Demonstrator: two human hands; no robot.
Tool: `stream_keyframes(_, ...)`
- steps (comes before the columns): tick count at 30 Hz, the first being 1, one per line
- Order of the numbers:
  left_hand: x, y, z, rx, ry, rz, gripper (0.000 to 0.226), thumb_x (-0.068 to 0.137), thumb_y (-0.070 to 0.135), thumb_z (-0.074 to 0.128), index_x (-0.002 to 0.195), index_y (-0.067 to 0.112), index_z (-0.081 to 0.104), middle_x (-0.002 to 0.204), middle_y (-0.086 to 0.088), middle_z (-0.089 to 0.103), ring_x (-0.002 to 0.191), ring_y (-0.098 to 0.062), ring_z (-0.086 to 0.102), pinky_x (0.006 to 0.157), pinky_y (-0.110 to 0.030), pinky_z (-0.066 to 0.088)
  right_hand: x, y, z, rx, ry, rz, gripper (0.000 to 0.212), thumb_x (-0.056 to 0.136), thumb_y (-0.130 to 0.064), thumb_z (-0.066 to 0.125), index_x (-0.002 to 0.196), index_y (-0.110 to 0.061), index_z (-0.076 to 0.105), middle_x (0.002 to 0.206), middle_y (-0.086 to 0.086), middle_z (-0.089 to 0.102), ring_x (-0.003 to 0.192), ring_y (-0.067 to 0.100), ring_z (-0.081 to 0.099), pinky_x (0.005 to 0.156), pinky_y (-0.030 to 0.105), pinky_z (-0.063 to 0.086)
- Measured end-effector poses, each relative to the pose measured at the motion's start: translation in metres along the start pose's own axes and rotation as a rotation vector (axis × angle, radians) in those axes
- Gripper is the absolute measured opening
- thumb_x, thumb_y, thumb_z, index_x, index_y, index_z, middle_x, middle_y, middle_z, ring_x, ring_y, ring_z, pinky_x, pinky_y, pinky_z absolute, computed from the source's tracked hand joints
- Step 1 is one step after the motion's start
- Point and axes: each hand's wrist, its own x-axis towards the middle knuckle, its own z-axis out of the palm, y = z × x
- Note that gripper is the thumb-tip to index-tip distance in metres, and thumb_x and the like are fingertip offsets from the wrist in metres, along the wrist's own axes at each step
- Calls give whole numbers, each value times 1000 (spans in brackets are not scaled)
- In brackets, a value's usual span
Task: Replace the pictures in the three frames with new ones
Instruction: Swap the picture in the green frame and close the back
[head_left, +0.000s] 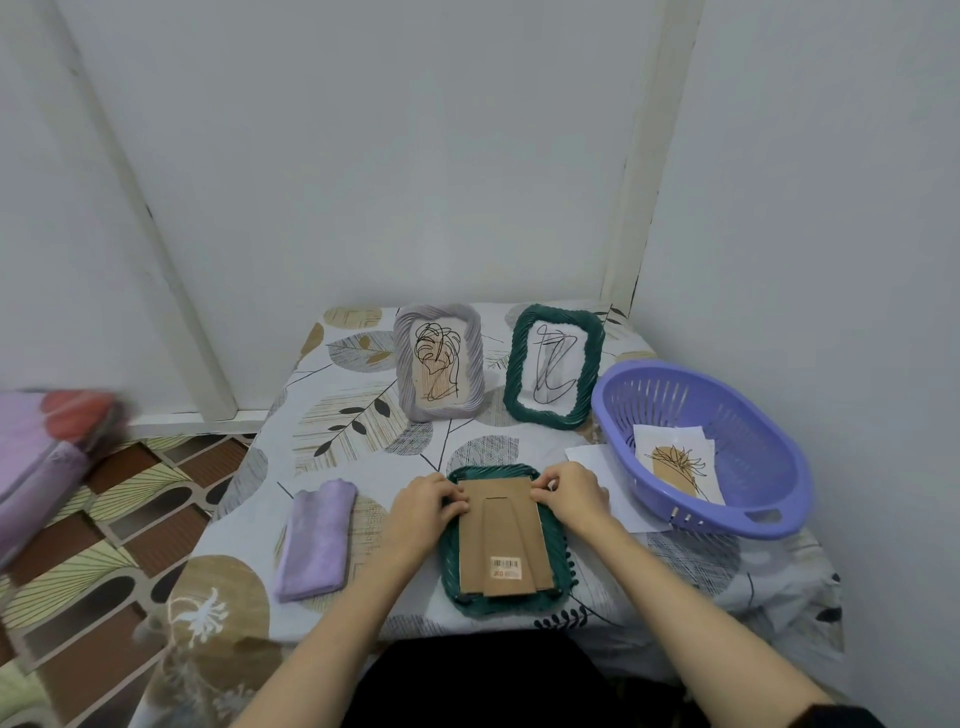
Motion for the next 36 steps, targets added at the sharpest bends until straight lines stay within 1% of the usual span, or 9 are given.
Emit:
stream_keyframes(3, 3, 1, 0, -132, 33, -85, 16, 75, 17, 73, 88, 6, 71, 88, 1, 61, 82, -14, 53, 66, -12, 36, 5, 2, -2, 36, -35, 32, 11, 75, -30, 73, 78, -32, 63, 83, -6, 60, 91, 19, 58, 79, 33, 43)
stream_keyframes(6, 7, 2, -3, -233, 0, -140, 34, 73, 11, 75, 105, 8, 64, 96, 1, 50, 80, -14, 44, 62, -9, 33, 13, 1, -4, 66, -118, 2, 25, 73, -24, 74, 73, -36, 52, 71, -11, 49, 82, 19, 50, 79, 35, 43)
stream_keyframes(11, 13, 2, -6, -234, -126, -132, 55, 77, 9, 71, 128, 7, 51, 114, -7, 44, 95, -23, 47, 77, -12, 32, 21, -1, -4, 38, -156, -71, 38, 75, -14, 70, 108, -30, 60, 66, -15, 39, 81, 19, 45, 85, 37, 44)
stream_keyframes(14, 19, -1, -7, -194, -203, -143, 56, 80, 12, 69, 132, 10, 47, 112, -4, 34, 91, -18, 41, 81, -13, 31, 25, -4, -4, -3, -177, -83, 42, 77, -15, 68, 115, -31, 61, 73, -14, 42, 86, 15, 42, 88, 36, 41)
stream_keyframes(18, 26, -3, -10, -130, -267, -140, 53, 79, 15, 70, 129, 12, 50, 109, -3, 32, 89, -16, 40, 85, -17, 34, 27, -5, -5, -39, -183, -84, 41, 77, -14, 67, 114, -31, 61, 90, -5, 46, 89, 15, 43, 95, 41, 41)
stream_keyframes(23, 31, -1, -14, -75, -315, -105, 43, 78, 16, 71, 119, 14, 55, 99, -3, 36, 89, -17, 40, 84, -20, 34, 31, -3, -4, -57, -192, -107, 35, 76, -13, 68, 106, -28, 63, 70, -15, 39, 88, 16, 42, 95, 39, 41)
stream_keyframes(27, 26, -4, -12, -86, -272, -68, 24, 79, 18, 70, 99, 18, 59, 83, 8, 34, 84, -16, 40, 75, -19, 31, 30, -1, -3, -56, -177, -134, 32, 77, -13, 69, 105, -28, 65, 68, -19, 38, 87, 15, 43, 93, 40, 42)
stream_keyframes(32, 20, -6, -8, -107, -171, -57, 55, 77, 18, 72, 126, 15, 48, 100, -2, 44, 80, -15, 41, 74, -21, 33, 31, 1, -6, -59, -186, -160, 31, 77, -15, 69, 104, -27, 64, 68, -19, 39, 85, 15, 44, 91, 41, 43)
stream_keyframes(36, 18, -6, -9, -98, -172, -34, 49, 80, 20, 70, 125, 13, 54, 102, -1, 41, 88, -12, 41, 75, -11, 31, 33, -1, -7, -73, -215, -182, 30, 76, -14, 69, 104, -26, 63, 68, -17, 38, 84, 15, 43, 87, 37, 43)
